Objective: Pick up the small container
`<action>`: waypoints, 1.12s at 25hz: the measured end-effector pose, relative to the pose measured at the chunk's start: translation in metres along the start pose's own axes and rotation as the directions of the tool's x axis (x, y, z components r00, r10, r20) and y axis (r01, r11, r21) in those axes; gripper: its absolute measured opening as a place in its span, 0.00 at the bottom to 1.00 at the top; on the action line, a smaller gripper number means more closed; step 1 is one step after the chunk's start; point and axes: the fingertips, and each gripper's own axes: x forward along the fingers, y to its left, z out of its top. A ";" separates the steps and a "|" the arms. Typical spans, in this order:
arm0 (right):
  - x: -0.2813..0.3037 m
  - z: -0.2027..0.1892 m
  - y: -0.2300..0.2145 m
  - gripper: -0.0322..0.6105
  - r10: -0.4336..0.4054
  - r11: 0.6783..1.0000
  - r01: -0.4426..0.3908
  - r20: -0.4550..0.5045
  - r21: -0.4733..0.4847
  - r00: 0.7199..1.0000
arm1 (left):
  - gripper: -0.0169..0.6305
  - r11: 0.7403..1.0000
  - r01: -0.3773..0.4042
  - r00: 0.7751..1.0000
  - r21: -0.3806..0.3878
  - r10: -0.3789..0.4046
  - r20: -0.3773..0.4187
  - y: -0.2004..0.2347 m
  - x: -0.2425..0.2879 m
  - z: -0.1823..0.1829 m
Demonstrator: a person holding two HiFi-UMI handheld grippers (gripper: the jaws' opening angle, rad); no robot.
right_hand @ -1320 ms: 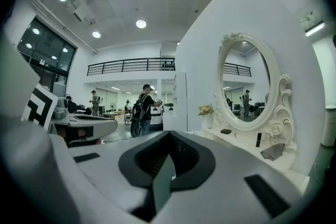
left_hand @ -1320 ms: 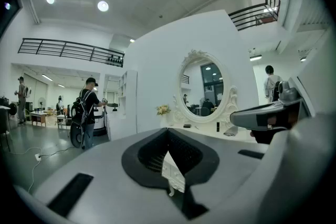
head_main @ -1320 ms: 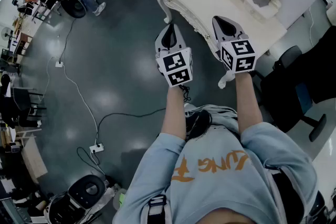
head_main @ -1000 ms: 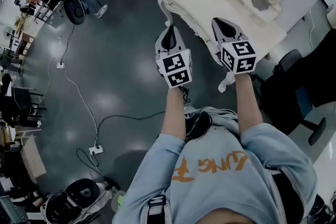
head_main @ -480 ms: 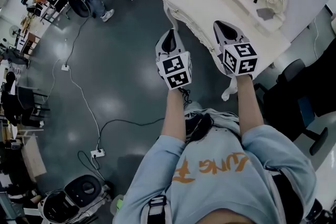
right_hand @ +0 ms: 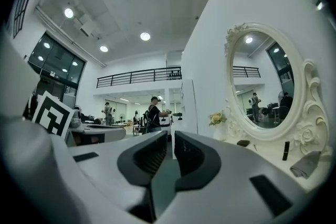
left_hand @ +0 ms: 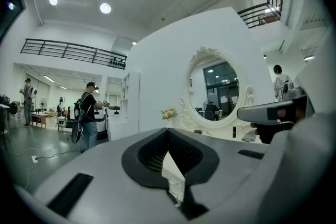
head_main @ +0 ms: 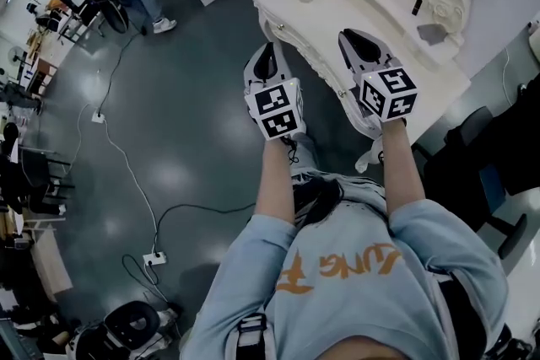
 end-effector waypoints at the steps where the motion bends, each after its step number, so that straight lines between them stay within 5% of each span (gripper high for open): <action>1: 0.011 -0.002 -0.003 0.10 0.001 1.000 -0.001 -0.002 -0.005 1.000 | 0.06 1.000 0.001 1.000 -0.003 -0.001 0.001 0.006 0.011 -0.001; 5: 0.065 -0.017 -0.019 0.13 -0.002 1.000 0.002 -0.032 -0.006 0.999 | 0.06 0.999 0.022 1.000 -0.022 -0.023 -0.017 0.027 0.067 -0.014; 12: 0.173 -0.054 -0.064 0.35 -0.025 0.998 0.032 -0.121 0.057 0.992 | 0.06 0.995 0.087 0.991 -0.049 -0.092 -0.100 0.055 0.184 -0.044; 17: 0.229 -0.099 -0.105 0.49 -0.101 0.985 0.127 -0.208 0.114 0.973 | 0.06 0.988 0.128 0.967 -0.091 -0.144 -0.210 0.070 0.244 -0.089; 22: 0.274 -0.132 -0.139 0.51 -0.180 0.976 0.207 -0.293 0.064 0.939 | 0.06 0.978 0.148 0.941 -0.145 -0.185 -0.284 0.088 0.296 -0.131; 28: 0.328 -0.164 -0.162 0.52 -0.202 0.969 0.240 -0.378 0.057 0.903 | 0.06 0.972 0.174 0.936 -0.160 -0.213 -0.279 0.105 0.359 -0.136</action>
